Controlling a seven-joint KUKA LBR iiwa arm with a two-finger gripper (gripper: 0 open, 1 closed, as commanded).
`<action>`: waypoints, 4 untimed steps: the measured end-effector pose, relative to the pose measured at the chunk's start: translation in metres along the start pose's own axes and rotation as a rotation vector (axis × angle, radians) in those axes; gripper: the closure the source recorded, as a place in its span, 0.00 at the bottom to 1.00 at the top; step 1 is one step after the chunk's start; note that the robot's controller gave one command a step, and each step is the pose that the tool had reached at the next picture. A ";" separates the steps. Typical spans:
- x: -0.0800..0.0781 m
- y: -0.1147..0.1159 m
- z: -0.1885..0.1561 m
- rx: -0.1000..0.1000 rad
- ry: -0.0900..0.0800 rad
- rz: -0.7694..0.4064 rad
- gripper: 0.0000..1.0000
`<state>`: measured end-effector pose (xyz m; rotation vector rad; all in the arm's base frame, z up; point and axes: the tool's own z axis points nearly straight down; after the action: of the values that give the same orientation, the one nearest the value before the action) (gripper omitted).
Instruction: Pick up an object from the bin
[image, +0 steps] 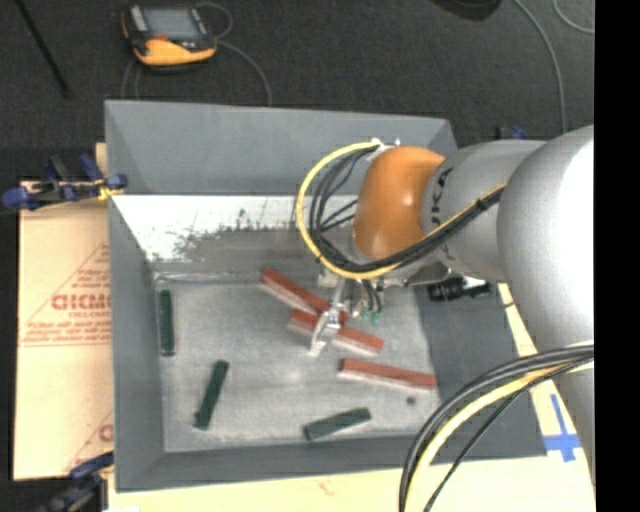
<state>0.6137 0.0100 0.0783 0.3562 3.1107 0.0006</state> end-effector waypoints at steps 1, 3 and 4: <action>-0.006 -0.002 0.001 0.003 0.012 0.056 0.00; -0.002 0.001 -0.005 0.000 0.010 -0.002 1.00; -0.001 0.000 -0.009 0.001 0.012 -0.002 1.00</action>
Offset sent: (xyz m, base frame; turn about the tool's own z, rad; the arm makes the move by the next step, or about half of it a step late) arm 0.0000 0.0000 0.0000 0.0000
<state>0.6143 0.0102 0.0877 0.3540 3.1229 0.0013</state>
